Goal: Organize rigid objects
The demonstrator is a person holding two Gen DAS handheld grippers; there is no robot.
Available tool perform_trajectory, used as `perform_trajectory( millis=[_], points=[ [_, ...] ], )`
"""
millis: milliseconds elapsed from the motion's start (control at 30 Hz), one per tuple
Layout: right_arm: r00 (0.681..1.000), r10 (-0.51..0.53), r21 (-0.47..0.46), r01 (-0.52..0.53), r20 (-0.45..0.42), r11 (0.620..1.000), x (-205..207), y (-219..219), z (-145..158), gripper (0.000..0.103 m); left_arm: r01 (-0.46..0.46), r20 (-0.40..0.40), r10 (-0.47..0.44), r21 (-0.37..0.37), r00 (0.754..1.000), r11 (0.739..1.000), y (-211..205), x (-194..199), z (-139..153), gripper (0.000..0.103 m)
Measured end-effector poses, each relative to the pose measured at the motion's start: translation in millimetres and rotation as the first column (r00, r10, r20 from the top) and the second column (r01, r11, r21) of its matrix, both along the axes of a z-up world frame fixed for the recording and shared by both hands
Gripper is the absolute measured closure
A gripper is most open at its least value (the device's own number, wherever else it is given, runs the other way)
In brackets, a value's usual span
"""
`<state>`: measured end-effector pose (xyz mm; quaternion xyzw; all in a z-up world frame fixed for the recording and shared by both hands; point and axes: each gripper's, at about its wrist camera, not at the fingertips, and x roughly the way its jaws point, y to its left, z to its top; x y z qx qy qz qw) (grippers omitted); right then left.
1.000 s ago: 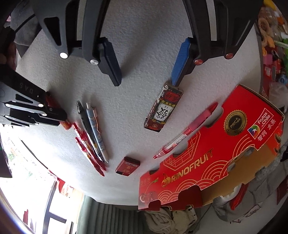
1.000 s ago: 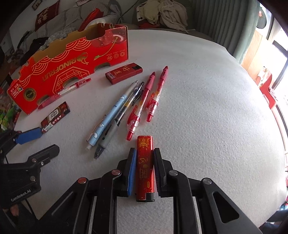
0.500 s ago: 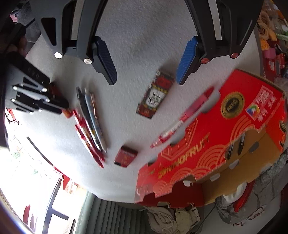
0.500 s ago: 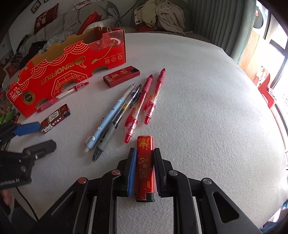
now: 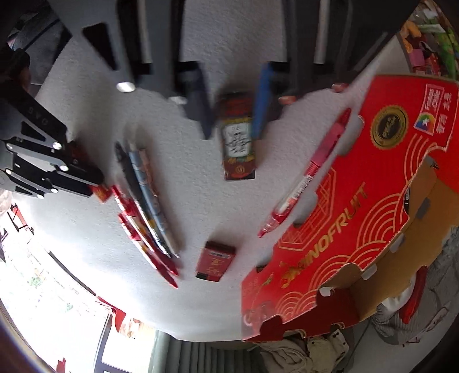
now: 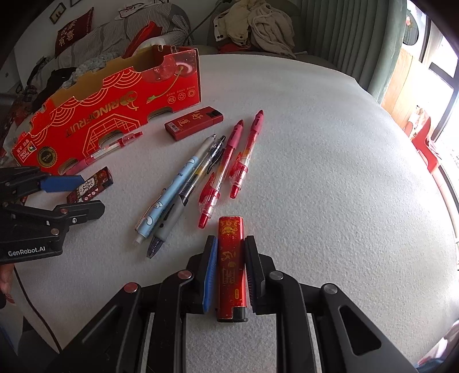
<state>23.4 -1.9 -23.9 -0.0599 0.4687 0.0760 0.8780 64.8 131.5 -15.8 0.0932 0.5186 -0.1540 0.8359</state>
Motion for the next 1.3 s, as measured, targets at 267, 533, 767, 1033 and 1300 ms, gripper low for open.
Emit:
perform_trajectory(
  millis=[267, 533, 767, 1033, 1300],
  points=[
    [1.000, -0.001, 0.050, 0.002, -0.014, 0.999, -2, -7, 1, 0.083, -0.102, 0.019, 0.104, -0.073, 0.994, 0.992, 6, -8, 0, 0.078],
    [0.999, 0.017, 0.118, -0.022, 0.045, 0.993, -9, -11, 15, 0.083, -0.105, 0.066, 0.110, -0.083, 0.992, 0.991, -7, -26, 13, 0.078],
    [0.995, 0.069, 0.077, -0.075, 0.075, 0.994, -9, 9, 28, 0.083, -0.154, 0.095, 0.161, -0.080, 0.982, 0.985, 2, -32, 27, 0.078],
    [0.977, 0.175, 0.007, -0.177, 0.120, 0.984, -9, 49, 41, 0.083, -0.254, 0.118, 0.265, -0.100, 0.957, 0.962, 39, -38, 43, 0.078],
    [0.951, 0.255, -0.034, -0.253, 0.174, 0.967, -10, 89, 60, 0.083, -0.325, 0.147, 0.341, -0.123, 0.928, 0.938, 70, -42, 60, 0.078]
  ],
)
